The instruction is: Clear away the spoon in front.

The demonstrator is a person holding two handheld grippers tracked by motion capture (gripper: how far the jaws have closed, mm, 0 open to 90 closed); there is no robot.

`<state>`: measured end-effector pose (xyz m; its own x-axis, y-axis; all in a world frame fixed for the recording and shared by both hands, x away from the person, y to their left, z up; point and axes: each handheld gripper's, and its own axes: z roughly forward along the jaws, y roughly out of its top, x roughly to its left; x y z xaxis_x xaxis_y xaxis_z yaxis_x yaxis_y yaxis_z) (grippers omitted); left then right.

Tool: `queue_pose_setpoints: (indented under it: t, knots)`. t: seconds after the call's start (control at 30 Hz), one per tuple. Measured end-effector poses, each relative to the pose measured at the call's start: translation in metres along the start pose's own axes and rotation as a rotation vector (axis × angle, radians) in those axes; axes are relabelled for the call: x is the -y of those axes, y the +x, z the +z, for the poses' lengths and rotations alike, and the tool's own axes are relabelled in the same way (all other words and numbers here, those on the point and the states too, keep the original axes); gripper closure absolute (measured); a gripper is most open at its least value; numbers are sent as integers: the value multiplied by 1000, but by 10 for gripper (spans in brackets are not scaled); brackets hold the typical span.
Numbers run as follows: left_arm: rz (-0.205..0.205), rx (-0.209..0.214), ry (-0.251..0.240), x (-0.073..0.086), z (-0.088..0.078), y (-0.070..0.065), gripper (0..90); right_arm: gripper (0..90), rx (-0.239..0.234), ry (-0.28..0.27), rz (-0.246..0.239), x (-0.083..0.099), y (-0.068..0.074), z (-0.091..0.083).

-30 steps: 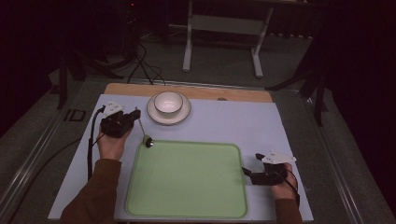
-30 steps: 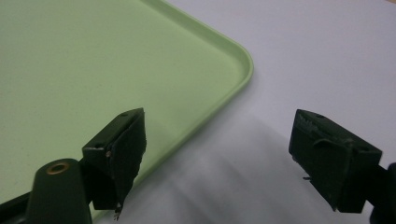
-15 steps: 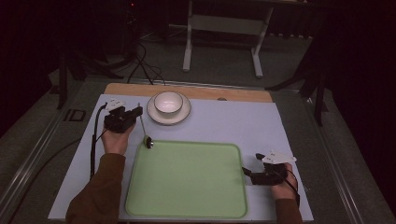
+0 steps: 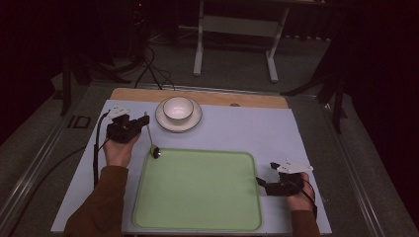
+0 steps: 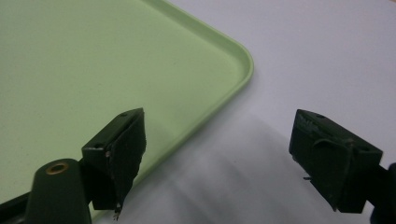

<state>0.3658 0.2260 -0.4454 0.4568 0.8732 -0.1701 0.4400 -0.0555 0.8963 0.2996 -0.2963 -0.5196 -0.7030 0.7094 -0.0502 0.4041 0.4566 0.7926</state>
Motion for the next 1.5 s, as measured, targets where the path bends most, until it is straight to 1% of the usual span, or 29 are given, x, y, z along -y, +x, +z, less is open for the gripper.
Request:
queue_pose_setpoints:
  t: [0.13,0.27,0.47,0.53,0.8,0.83,0.97,1.17,1.27,1.5]
  knots:
    - [4,21,1,0,-5,-2,895,184,1,1,0,0,0,0]
    - [6,27,3,1,-10,-3,894,184,1,-1,1,0,0,0]
    - [-4,57,5,4,-19,-5,894,184,2,-4,2,0,0,-1]
    - [-16,69,6,6,-23,-5,894,184,3,-4,3,0,0,-1]
    - [-20,92,14,11,-31,-9,893,184,3,-9,2,0,0,-2]
    - [-27,108,12,12,-34,-11,893,184,2,-10,2,0,0,-2]
    - [-30,125,23,14,-37,-15,893,184,1,-17,4,0,0,-2]
    - [-44,148,36,15,-42,-19,893,184,-2,-56,12,-1,-2,-7]
    - [-56,156,34,16,-44,-20,893,184,-3,-67,13,-1,-1,-8]
    - [-73,181,53,19,-45,-22,893,185,-3,-92,10,-1,0,-13]
